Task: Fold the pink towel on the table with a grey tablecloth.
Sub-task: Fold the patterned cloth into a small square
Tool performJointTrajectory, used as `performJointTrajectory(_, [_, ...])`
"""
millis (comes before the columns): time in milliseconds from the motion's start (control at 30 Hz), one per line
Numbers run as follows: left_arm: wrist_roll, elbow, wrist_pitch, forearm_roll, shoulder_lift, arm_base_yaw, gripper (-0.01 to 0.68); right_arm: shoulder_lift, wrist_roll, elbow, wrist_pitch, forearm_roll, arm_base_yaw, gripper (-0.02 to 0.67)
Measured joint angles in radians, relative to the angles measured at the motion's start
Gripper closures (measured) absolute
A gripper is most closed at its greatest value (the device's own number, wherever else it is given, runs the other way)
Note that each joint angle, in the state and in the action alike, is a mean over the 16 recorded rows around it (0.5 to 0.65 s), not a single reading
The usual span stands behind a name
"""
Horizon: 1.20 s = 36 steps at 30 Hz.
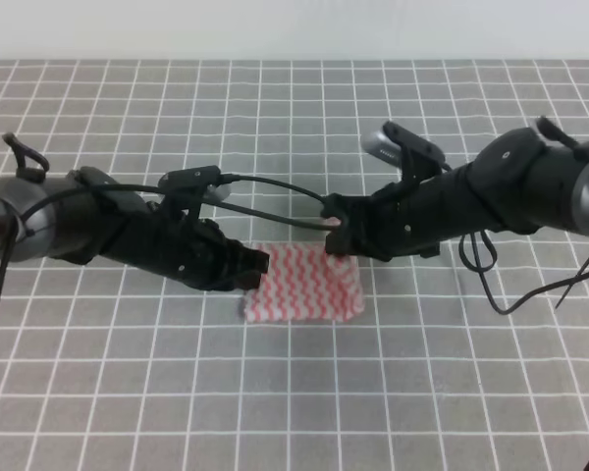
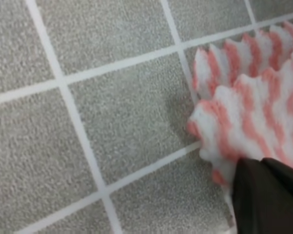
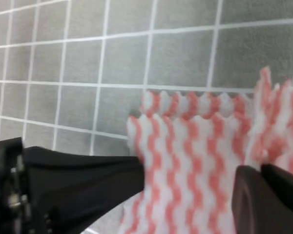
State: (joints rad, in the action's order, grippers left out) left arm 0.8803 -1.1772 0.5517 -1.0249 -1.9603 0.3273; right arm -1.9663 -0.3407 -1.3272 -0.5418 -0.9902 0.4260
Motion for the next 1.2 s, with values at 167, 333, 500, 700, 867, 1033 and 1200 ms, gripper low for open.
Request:
performJointTrajectory(167, [0.002, -0.006, 0.016, 0.008, 0.025, -0.001, 0.676, -0.012, -0.001, 0.0, 0.005, -0.006, 0.001, 0.664])
performJointTrajectory(333, [0.001, -0.012, 0.042, 0.029, 0.049, -0.004, 0.675, -0.017, -0.004, -0.001, 0.003, -0.008, 0.001, 0.664])
performJointTrajectory(500, [-0.004, -0.015, 0.067, 0.055, 0.049, -0.007, 0.675, -0.016, -0.006, -0.014, -0.004, -0.011, 0.004, 0.664])
performJointTrajectory(700, [-0.008, -0.015, 0.078, 0.08, 0.028, -0.009, 0.675, -0.017, -0.007, -0.039, -0.011, -0.012, 0.016, 0.664])
performJointTrajectory(867, [-0.009, -0.015, 0.071, 0.086, 0.01, -0.009, 0.676, -0.025, -0.005, -0.063, -0.012, -0.014, 0.033, 0.664])
performJointTrajectory(1033, [-0.009, -0.015, 0.061, 0.086, 0.002, -0.009, 0.676, -0.043, -0.004, -0.085, -0.012, -0.016, 0.053, 0.664])
performJointTrajectory(1200, [-0.01, -0.015, 0.056, 0.085, 0.001, -0.01, 0.676, -0.071, -0.003, -0.109, -0.011, -0.019, 0.069, 0.664])
